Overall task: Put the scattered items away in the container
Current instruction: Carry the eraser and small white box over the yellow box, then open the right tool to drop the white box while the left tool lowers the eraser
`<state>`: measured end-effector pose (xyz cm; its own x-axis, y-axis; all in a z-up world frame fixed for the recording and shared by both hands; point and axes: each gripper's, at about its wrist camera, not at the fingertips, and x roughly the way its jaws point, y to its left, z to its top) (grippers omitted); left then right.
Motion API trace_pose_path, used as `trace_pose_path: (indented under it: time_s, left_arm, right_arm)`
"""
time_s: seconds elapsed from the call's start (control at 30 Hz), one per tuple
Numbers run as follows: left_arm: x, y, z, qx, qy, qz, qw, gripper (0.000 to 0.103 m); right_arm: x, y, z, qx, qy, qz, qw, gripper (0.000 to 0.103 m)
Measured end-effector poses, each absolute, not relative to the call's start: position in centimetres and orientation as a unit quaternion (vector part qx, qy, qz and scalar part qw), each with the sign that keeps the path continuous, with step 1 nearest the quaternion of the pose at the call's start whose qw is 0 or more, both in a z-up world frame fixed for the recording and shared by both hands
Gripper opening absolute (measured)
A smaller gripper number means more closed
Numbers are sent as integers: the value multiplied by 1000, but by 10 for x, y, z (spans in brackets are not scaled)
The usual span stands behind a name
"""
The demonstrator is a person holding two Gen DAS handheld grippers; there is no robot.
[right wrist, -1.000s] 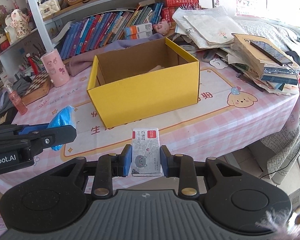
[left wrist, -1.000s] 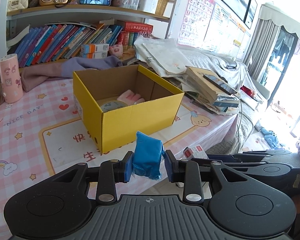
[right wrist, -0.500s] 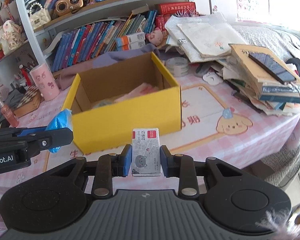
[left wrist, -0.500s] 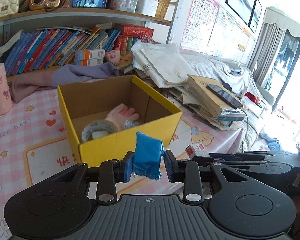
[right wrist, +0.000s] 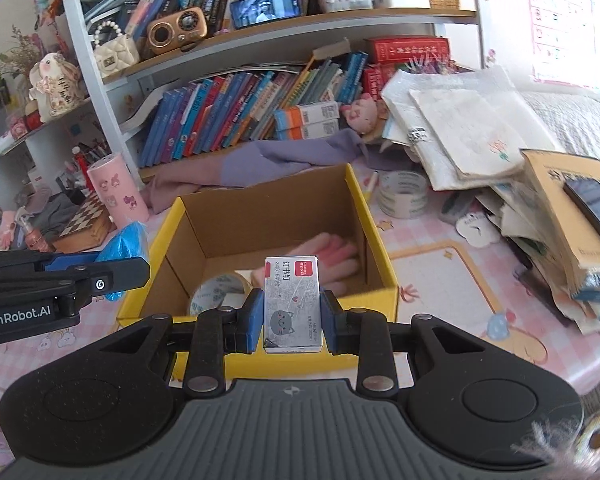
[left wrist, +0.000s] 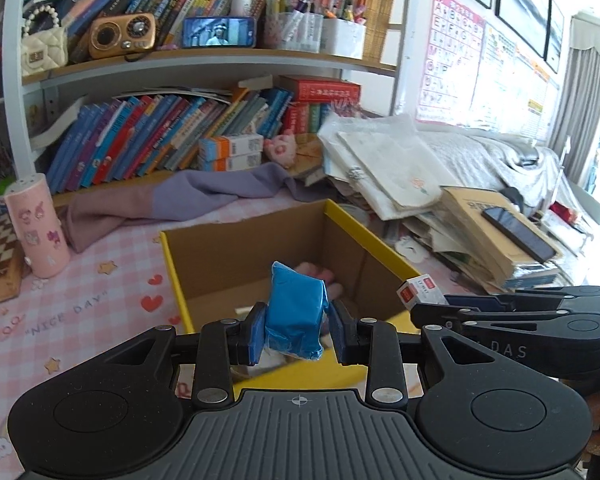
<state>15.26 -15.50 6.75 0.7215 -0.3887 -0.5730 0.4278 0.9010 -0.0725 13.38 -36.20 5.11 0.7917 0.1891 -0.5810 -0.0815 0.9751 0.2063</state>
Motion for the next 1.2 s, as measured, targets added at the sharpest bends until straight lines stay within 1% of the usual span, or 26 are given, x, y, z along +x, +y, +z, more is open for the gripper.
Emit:
trace_pose_path:
  time_s: [0.33, 0.5, 0.73, 0.97, 1.2]
  left_arm:
    - [194, -166, 53, 64, 323, -198, 923, 31]
    - [227, -179, 33, 95, 353, -195, 910, 31]
    - [248, -195, 13, 135, 380, -201, 893, 31]
    - [256, -209, 2, 154, 398, -201, 882, 32]
    - [257, -211, -2, 156, 405, -191, 880, 34]
  right_arm:
    - [202, -353, 40, 44, 325, 112, 938, 28]
    - [244, -346, 24, 5, 350, 126, 928, 28]
    - [296, -346, 10, -25, 389, 133, 911, 28]
    - [322, -343, -7, -45, 429, 141, 891, 28]
    - [329, -341, -11, -45, 439, 148, 885, 28]
